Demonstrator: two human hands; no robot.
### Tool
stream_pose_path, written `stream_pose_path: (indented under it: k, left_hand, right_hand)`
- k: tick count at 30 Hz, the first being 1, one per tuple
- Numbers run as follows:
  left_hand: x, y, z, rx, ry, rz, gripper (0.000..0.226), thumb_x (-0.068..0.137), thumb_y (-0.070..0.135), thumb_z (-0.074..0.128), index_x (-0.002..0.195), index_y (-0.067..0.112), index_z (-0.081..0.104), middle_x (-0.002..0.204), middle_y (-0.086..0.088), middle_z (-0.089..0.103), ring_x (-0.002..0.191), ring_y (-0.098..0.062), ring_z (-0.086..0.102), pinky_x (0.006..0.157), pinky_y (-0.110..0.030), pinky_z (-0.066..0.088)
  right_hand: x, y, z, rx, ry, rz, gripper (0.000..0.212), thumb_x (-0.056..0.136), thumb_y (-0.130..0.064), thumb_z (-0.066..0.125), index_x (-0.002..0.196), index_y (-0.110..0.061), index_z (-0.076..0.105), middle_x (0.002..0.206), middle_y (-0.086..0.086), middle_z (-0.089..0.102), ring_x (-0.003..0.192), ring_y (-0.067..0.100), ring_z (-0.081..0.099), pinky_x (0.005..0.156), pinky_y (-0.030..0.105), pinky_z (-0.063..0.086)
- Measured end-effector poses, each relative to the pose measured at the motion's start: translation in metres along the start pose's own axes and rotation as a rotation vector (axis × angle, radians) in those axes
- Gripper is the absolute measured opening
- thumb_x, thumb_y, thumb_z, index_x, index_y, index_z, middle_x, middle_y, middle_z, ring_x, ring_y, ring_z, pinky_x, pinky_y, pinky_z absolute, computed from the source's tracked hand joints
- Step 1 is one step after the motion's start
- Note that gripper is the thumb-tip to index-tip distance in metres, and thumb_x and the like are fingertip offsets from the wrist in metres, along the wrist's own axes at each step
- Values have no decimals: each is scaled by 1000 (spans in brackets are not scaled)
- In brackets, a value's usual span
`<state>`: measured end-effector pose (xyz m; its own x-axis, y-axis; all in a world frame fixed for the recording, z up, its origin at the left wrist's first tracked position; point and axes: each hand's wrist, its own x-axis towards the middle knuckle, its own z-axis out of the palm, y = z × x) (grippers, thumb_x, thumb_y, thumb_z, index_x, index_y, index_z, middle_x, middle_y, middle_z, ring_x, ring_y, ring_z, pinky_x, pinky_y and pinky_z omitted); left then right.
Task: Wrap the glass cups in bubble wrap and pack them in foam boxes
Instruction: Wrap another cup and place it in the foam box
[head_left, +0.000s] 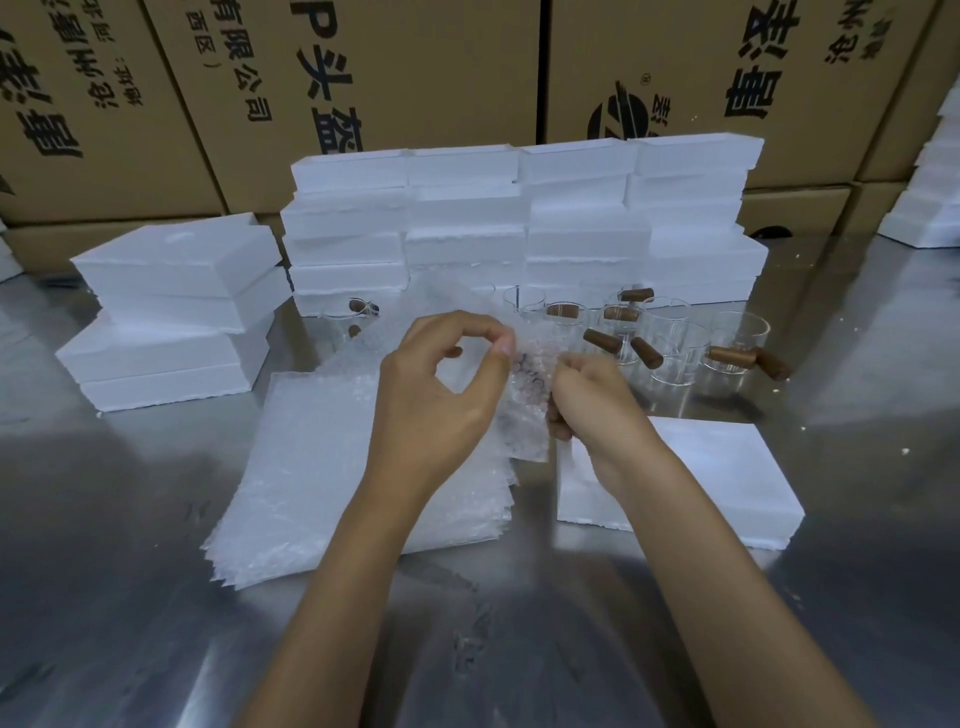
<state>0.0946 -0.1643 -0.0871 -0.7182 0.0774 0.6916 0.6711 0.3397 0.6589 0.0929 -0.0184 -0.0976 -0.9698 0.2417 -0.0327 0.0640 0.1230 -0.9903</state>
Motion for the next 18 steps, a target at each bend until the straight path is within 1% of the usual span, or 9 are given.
stream_pose_path:
  k: [3,6,8,9,10,11,13,16,18]
  left_hand:
    - [3,0,-4,-99,94,-26,20,96,9,61,105,27,64,109,16,67,104,-5,63,81,-17,51]
    - [7,-2,-9,-173,89,-101,31,95,1,60,105,30,61,116,11,63,99,-9,63,68,-22,57]
    - [7,-3,-11,-177,49,-116,30,93,1,64,102,30,62,112,10,64,96,-9,64,62,-23,57]
    - [7,-3,-10,-164,32,-111,28,92,2,65,101,29,63,107,11,65,95,-7,65,62,-24,58]
    - [6,-2,-9,-156,15,-103,26,92,4,66,100,28,65,102,14,66,94,-6,65,64,-28,59]
    - [5,-1,-7,-161,1,-99,24,91,4,67,100,26,66,97,15,67,92,-5,65,68,-31,60]
    - [3,1,-4,-194,-27,-103,21,90,3,68,99,22,67,91,14,68,88,-5,65,72,-35,60]
    - [3,2,-1,-263,-28,-132,25,88,0,65,100,22,67,87,5,69,81,-12,67,60,-32,57]
    - [3,2,-1,-300,65,-157,27,88,0,60,103,22,65,88,1,68,77,-15,67,55,-26,52]
  right_hand:
    - [-2,-2,1,141,-70,104,35,96,1,33,65,-13,44,39,-6,40,35,9,36,37,15,26]
    - [1,-2,0,343,-122,199,31,101,-3,40,75,-10,56,48,-1,43,38,9,38,36,19,29]
    - [4,-1,2,467,-165,221,24,103,-5,43,99,-4,66,72,9,52,61,20,49,53,24,39]
    - [5,0,3,531,-176,231,28,103,-4,40,115,0,65,86,12,57,77,26,52,65,28,43]
    - [4,1,4,599,-194,239,31,103,-3,39,124,0,63,98,15,63,89,28,58,75,30,47]
    - [3,1,6,653,-232,228,30,102,-4,43,125,0,63,108,16,69,97,27,65,82,32,53]
    - [1,3,9,691,-333,178,29,98,-11,56,123,0,64,119,16,69,105,25,68,90,35,57]
    - [0,2,9,666,-389,116,42,90,-15,64,128,2,61,128,19,64,116,28,63,104,43,49]
    - [-1,2,8,646,-406,113,43,95,-16,59,134,1,57,132,20,62,118,31,61,107,47,45]
